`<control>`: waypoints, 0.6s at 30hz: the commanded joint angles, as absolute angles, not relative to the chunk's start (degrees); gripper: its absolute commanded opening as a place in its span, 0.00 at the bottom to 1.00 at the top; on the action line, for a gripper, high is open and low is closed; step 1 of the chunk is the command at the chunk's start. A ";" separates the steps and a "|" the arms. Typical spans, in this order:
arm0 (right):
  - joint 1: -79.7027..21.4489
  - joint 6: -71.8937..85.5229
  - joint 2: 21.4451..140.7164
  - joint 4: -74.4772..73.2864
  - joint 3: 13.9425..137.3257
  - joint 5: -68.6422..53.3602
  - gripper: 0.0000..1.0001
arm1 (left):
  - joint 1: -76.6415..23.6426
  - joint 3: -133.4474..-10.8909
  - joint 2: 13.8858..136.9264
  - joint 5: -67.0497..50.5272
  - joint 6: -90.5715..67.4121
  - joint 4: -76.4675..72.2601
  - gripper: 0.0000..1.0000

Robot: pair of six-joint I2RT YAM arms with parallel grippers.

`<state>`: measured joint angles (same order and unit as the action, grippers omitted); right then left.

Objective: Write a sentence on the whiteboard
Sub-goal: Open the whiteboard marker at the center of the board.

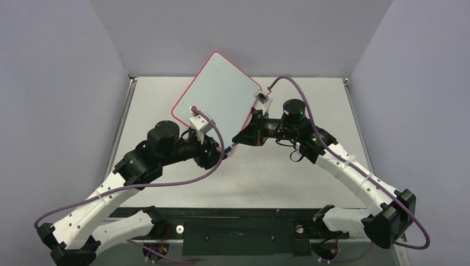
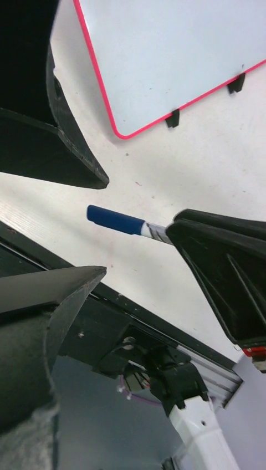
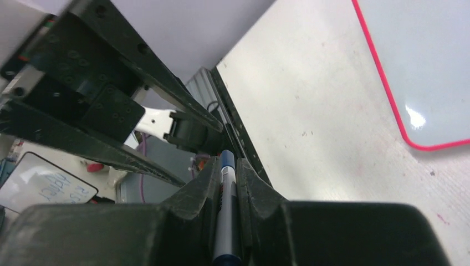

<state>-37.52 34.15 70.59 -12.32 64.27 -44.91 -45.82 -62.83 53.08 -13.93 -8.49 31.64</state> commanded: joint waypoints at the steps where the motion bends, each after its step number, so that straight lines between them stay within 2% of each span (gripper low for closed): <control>1: -35.94 40.56 65.40 -2.34 64.97 -45.74 0.00 | -41.71 -60.76 50.78 -22.19 -15.01 21.63 0.51; 7: -34.07 45.26 62.58 3.71 63.92 -48.25 0.00 | -31.73 -55.60 50.55 -41.15 -29.56 1.57 0.51; 15: -33.11 50.77 60.57 12.59 62.62 -46.92 0.00 | -31.01 -52.64 53.46 -46.38 -45.02 -22.74 0.50; 18: -33.12 52.54 60.41 14.67 62.53 -46.41 0.00 | -31.09 -52.23 53.60 -45.44 -47.89 -25.82 0.45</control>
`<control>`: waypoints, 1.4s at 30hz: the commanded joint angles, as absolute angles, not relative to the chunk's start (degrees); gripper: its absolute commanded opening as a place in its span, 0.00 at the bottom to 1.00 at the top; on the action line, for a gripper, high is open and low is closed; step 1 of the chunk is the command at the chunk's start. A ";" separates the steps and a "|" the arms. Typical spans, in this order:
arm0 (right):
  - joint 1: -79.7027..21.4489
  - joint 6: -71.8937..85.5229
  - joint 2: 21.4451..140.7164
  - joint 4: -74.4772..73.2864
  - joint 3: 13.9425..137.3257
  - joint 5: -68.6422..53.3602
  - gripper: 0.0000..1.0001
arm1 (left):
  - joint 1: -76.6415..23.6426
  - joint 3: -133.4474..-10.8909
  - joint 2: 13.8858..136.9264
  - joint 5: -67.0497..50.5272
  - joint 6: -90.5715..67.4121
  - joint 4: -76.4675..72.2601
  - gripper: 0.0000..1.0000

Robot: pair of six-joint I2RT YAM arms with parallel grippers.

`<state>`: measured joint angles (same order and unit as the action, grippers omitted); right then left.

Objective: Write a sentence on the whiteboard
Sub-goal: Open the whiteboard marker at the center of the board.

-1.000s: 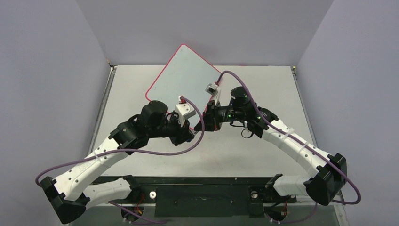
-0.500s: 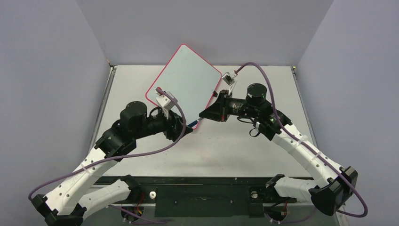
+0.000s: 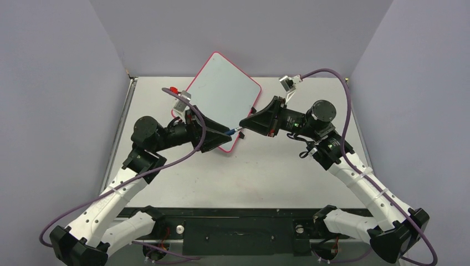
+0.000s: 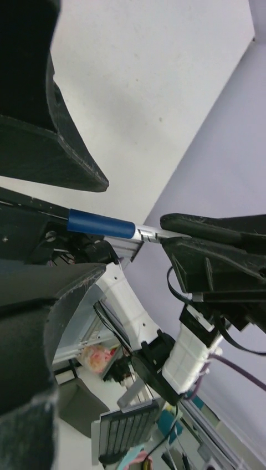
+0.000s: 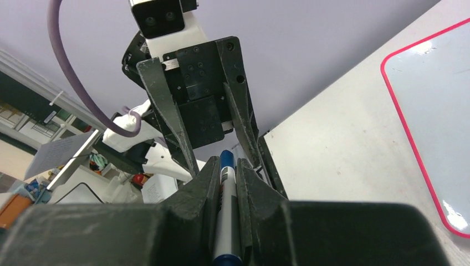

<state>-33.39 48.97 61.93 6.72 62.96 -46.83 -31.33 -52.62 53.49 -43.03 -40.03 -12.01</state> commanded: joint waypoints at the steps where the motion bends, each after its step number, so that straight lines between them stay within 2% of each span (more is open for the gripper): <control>1: -33.02 52.90 60.39 15.93 62.51 -46.23 0.00 | -31.10 -52.26 53.57 -45.18 -48.03 -26.12 0.44; 7: -32.98 55.85 60.58 20.54 61.88 -45.73 0.00 | -31.18 -51.47 53.38 -43.09 -49.21 -28.13 0.27; 19: -33.10 58.93 61.37 24.62 60.35 -46.29 0.00 | -32.00 -52.31 55.22 -40.55 -49.96 -30.03 0.22; 21: -33.05 59.13 61.37 25.10 60.26 -46.36 0.00 | -32.26 -52.52 55.78 -40.26 -49.81 -30.16 0.17; 22: -33.09 59.19 61.35 25.35 60.22 -46.50 0.00 | -32.34 -52.54 56.04 -40.17 -49.73 -30.22 0.08; 23: -33.10 59.23 61.35 25.42 60.17 -46.61 0.00 | -32.48 -52.58 56.15 -39.86 -49.57 -30.18 0.03; 26: -33.05 59.22 61.64 25.86 60.24 -47.54 0.00 | -32.59 -52.82 55.98 -39.38 -49.08 -29.18 0.00; 27: -33.09 58.99 61.80 25.81 60.35 -48.23 0.05 | -32.49 -53.22 55.94 -39.55 -48.30 -28.39 0.00; 29: -32.76 57.17 62.11 24.13 60.92 -49.66 0.47 | -32.13 -55.19 55.99 -40.44 -46.76 -24.60 0.00; 31: -32.07 53.42 62.16 17.74 62.13 -50.46 0.68 | -31.70 -57.58 56.49 -42.58 -45.17 -20.70 0.00; 33: -30.94 50.44 61.71 14.45 62.83 -51.18 0.76 | -31.46 -59.98 57.09 -44.52 -43.04 -14.85 0.00; 35: -29.83 49.15 61.69 12.97 63.57 -52.59 0.78 | -31.20 -62.63 57.51 -45.82 -40.12 -9.07 0.00; 42: -28.59 47.41 61.93 10.44 65.93 -57.82 0.77 | -25.99 -67.53 58.29 -54.22 -39.94 -3.90 0.00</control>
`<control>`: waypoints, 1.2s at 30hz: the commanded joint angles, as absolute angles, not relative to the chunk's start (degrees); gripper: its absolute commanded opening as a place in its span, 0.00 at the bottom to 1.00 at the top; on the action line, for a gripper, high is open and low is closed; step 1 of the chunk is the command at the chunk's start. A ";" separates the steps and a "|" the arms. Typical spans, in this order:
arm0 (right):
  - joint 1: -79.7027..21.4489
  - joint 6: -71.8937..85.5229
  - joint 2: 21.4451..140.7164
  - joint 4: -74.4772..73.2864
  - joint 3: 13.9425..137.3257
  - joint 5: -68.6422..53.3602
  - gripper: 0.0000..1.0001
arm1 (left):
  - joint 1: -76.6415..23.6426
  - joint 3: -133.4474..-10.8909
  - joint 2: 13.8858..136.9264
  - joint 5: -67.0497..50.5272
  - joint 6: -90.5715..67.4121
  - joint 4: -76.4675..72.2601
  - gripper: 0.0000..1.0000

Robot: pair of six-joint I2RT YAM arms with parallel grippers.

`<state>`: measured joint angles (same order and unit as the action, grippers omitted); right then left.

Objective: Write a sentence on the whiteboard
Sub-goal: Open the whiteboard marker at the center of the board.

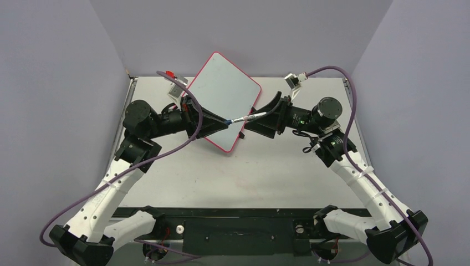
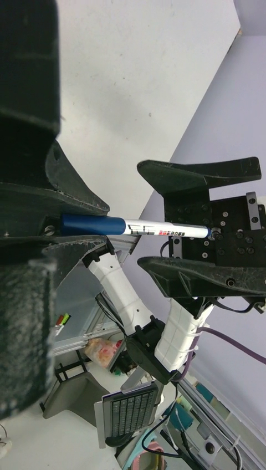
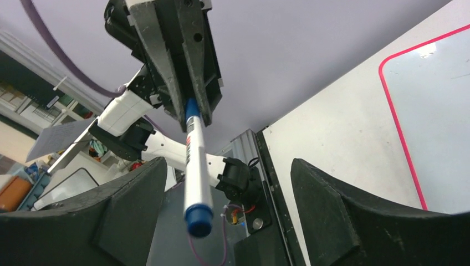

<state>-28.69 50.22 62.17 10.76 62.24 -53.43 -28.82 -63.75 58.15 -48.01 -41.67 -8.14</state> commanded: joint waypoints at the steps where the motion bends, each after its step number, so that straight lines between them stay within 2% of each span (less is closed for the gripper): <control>1: -28.62 47.44 61.93 10.52 66.32 -58.05 0.77 | -25.17 -67.82 58.39 -54.62 -39.83 -3.26 0.00; 8: -30.03 47.98 62.81 10.73 68.06 -59.31 0.57 | -24.09 -67.16 58.93 -57.33 -40.34 -4.27 0.00; 18: -31.81 48.62 65.22 10.68 69.97 -59.06 0.41 | -24.08 -68.14 60.34 -59.08 -39.72 -4.59 0.00; 36: -34.63 47.33 67.18 10.02 70.67 -58.59 0.33 | -24.09 -66.04 60.66 -59.34 -41.25 -7.84 0.00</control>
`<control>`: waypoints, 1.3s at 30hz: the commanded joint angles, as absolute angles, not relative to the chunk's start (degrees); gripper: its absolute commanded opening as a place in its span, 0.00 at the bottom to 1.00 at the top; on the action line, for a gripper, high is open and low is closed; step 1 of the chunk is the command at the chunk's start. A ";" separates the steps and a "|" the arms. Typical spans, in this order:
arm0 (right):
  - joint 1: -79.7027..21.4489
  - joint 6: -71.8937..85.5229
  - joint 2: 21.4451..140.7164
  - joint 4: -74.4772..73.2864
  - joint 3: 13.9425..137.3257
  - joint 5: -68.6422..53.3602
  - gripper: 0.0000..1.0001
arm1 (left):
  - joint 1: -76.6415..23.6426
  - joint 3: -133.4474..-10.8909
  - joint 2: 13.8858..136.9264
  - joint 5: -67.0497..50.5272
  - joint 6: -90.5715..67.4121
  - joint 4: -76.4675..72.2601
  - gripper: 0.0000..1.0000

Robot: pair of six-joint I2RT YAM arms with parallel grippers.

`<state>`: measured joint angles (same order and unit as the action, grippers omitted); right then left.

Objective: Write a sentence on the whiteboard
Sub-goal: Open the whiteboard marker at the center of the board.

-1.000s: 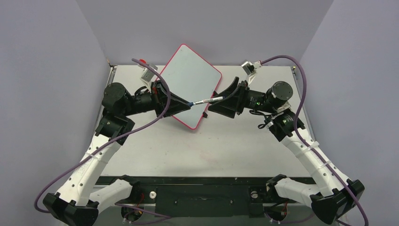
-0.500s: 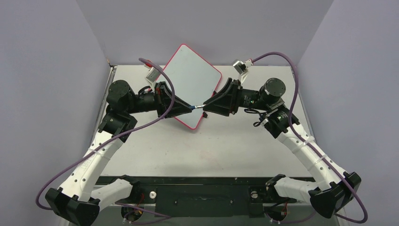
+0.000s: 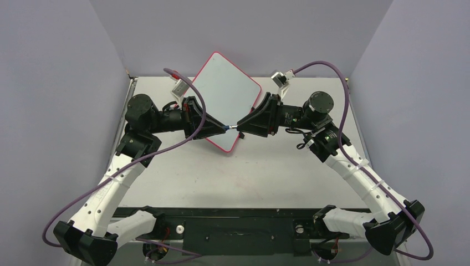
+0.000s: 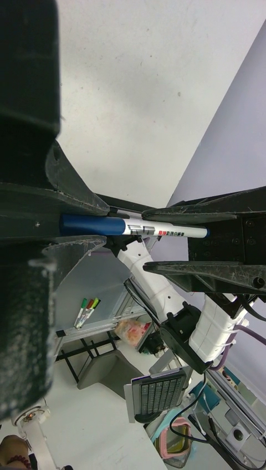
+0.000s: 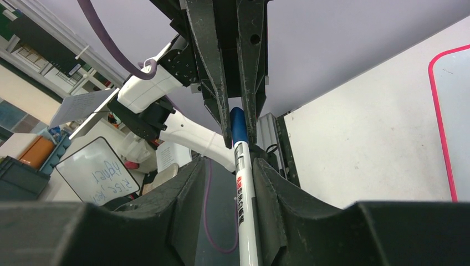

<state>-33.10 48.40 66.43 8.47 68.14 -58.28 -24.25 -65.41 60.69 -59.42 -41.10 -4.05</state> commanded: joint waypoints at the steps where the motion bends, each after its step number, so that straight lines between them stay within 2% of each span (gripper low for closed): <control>1: -34.72 47.31 67.29 10.02 70.66 -58.56 0.33 | -24.09 -65.98 60.78 -59.46 -41.24 -7.96 0.00; 19: -36.76 44.17 69.51 5.22 72.67 -57.66 0.23 | -24.10 -66.08 61.32 -59.83 -40.40 -7.40 0.00; 21: -36.96 44.02 69.78 5.00 72.73 -57.63 0.20 | -24.08 -66.08 61.34 -59.78 -40.35 -7.39 0.00; 26: -37.16 42.60 70.38 2.96 73.13 -57.27 0.00 | -24.08 -65.99 61.35 -59.77 -39.81 -6.88 0.00; 33: -36.85 41.72 69.88 1.82 72.39 -56.61 0.00 | -23.38 -65.22 60.87 -59.67 -39.38 -6.39 0.00; 39: -34.27 42.04 68.09 2.55 70.39 -56.35 0.00 | -18.59 -63.07 59.47 -60.80 -41.08 -7.23 0.00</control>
